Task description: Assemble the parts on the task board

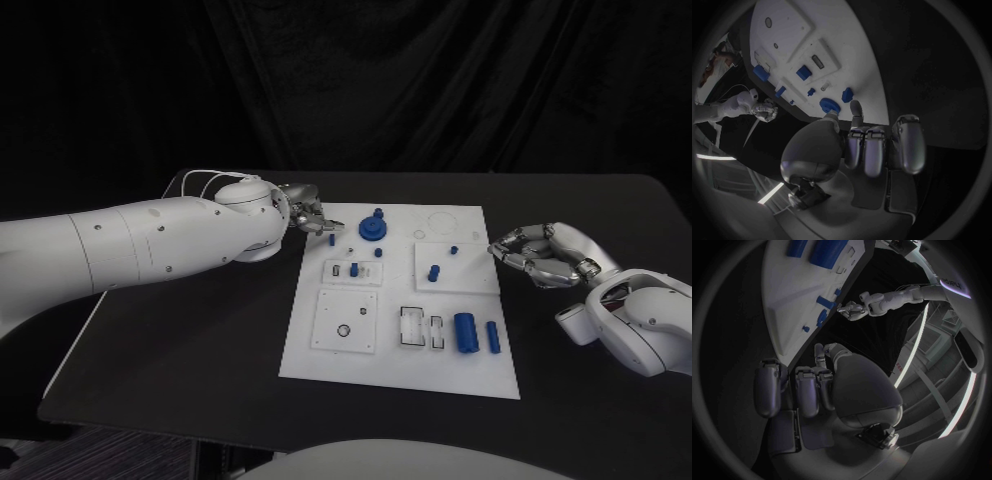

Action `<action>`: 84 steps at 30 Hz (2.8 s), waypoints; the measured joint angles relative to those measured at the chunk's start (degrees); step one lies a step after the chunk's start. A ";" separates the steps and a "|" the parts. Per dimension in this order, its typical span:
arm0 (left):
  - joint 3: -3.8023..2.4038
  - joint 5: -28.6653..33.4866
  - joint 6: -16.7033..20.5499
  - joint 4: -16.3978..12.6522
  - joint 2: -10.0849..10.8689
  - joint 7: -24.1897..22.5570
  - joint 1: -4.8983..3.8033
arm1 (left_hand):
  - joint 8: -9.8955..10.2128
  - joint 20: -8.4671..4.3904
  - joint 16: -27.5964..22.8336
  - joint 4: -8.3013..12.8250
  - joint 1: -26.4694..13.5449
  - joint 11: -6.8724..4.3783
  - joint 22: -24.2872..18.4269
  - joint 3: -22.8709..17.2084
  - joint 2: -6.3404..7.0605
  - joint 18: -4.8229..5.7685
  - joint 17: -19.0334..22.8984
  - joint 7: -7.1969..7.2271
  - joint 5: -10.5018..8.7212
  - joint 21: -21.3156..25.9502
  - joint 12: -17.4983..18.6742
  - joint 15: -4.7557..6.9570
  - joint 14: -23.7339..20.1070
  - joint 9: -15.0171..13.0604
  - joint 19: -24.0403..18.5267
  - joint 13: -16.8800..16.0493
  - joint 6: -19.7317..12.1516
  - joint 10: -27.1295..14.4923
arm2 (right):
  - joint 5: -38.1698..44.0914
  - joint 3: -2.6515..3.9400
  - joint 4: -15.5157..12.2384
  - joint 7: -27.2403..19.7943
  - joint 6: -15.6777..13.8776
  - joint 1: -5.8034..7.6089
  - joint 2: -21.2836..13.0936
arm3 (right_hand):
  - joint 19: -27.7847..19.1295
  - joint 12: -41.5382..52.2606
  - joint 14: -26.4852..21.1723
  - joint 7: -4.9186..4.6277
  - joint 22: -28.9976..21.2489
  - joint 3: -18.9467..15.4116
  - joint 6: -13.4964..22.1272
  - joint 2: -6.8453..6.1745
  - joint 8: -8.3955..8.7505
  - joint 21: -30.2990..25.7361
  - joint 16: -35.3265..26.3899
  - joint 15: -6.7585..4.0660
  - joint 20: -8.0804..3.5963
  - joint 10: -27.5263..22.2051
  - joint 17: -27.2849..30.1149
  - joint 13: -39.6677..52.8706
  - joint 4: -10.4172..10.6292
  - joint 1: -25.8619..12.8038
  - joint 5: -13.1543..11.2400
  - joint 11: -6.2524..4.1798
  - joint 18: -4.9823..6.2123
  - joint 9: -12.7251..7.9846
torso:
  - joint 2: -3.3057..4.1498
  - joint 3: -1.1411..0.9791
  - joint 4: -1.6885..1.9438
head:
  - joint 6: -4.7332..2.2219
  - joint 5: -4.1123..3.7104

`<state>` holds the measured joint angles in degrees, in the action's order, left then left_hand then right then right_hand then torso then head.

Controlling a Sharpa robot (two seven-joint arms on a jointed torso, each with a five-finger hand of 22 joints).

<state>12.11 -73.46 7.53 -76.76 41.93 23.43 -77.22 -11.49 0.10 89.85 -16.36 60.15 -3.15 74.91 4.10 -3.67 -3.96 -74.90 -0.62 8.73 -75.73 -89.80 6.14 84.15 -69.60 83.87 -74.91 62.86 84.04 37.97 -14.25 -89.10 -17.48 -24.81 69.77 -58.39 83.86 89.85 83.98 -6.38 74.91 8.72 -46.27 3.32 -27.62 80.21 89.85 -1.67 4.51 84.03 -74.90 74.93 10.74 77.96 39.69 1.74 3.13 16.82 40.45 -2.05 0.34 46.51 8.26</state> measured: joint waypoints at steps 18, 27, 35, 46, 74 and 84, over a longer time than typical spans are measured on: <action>0.01 0.51 -0.49 0.87 -0.87 0.23 0.00 | 2.20 0.00 0.00 0.16 3.68 0.00 0.00 0.15 -0.44 0.00 0.00 0.00 6.66 0.95 0.00 0.00 0.00 2.54 0.00 0.00 0.41 0.00 | 0.00 0.00 0.11 -0.01 0.01 0.00 0.11 | 0.00 0.00 0.00 0.21 0.00 0.40 0.21 0.00 -0.23 0.00 0.00 0.00 0.00 0.00 0.00 0.00 -0.07 0.00 0.00 0.00 0.00 -0.08 | -0.05 0.07 -0.02 | 0.75 0.09; 0.01 1.10 -0.57 1.70 -1.39 0.03 0.00 | 2.64 0.00 0.00 0.16 4.42 0.00 -0.01 0.15 -0.31 0.00 0.00 0.00 7.87 1.52 0.00 0.00 0.00 2.93 0.00 0.00 0.40 0.00 | 0.00 0.00 0.15 -0.03 0.01 0.00 0.19 | 0.00 0.00 0.00 0.21 0.00 0.40 0.21 0.00 -0.23 0.00 0.00 0.00 0.00 0.00 0.00 0.00 -0.07 0.00 0.00 0.00 0.00 -0.07 | -0.07 0.07 0.02 | 0.98 0.00; 0.01 1.64 -1.15 1.99 -1.86 0.16 0.00 | 2.86 0.00 0.00 0.16 4.42 0.00 -0.01 0.15 -0.31 0.00 0.00 0.00 7.87 1.88 0.00 0.00 0.00 3.09 0.00 0.00 0.40 0.00 | 0.00 0.00 0.16 -0.04 0.00 0.00 0.28 | 0.00 0.00 0.00 0.21 0.00 0.40 0.21 0.00 -0.23 0.00 0.00 0.00 0.00 0.00 0.00 0.00 -0.07 0.00 0.00 0.00 0.00 -0.07 | -0.07 0.02 0.01 | 1.16 0.05; 0.01 2.02 -1.97 2.32 -2.23 0.51 0.00 | 2.86 0.00 0.00 0.16 4.42 0.00 -0.01 0.14 -0.31 0.00 0.00 0.00 8.16 1.88 0.00 0.00 0.00 3.16 0.00 0.00 0.40 0.00 | 0.00 0.00 0.20 -0.07 0.01 0.00 0.36 | 0.00 0.00 0.00 0.21 0.04 0.40 0.21 0.00 -0.22 0.00 0.00 0.00 0.00 0.00 0.00 0.00 -0.07 0.00 0.00 0.00 0.00 -0.07 | -0.06 -0.02 -0.03 | 1.34 0.07; 0.03 2.18 -3.53 2.55 -2.61 1.39 0.01 | 3.20 0.00 0.00 0.40 5.62 0.00 0.03 -0.10 -0.60 0.00 0.00 0.00 8.97 2.11 0.00 0.00 0.00 3.62 0.00 0.00 0.40 0.00 | 0.00 0.00 0.20 -0.11 0.02 0.00 0.42 | 0.00 0.00 0.00 0.21 0.03 0.39 0.21 0.00 -0.22 0.00 0.00 0.00 0.00 0.00 0.00 0.00 -0.07 0.00 0.00 0.00 0.00 -0.06 | -0.08 -0.01 0.02 | 1.97 0.12; 0.04 3.29 -4.17 2.63 -2.68 1.81 0.01 | 3.42 0.00 0.00 0.40 6.04 0.00 0.02 -0.10 -0.57 0.00 0.00 0.00 9.25 2.40 0.00 0.00 0.00 3.76 0.00 0.00 0.40 0.00 | 0.00 0.00 0.20 -0.12 0.02 0.00 0.50 | 0.00 0.00 0.00 0.21 0.02 0.63 0.21 0.00 -0.22 0.00 0.00 0.00 0.00 0.00 0.00 0.00 -0.30 0.00 0.00 0.00 0.00 -0.14 | -0.07 -0.01 0.02 | 2.26 0.20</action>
<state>12.15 -70.17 3.35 -74.12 39.26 25.24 -77.20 -8.07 0.10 89.85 -15.96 66.20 -3.15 74.94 4.00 -4.25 -3.96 -74.90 -0.62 17.97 -73.33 -89.79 6.14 84.15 -65.84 83.87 -74.91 63.26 84.04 37.97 -14.25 -88.90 -17.60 -24.79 69.77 -57.89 83.86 89.85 83.98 -6.16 74.93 9.35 -46.06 3.32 -27.85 80.21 89.85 -1.67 4.51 84.03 -74.91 74.93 10.43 77.96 39.69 1.74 3.13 16.69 40.37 -2.05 0.36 48.76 8.46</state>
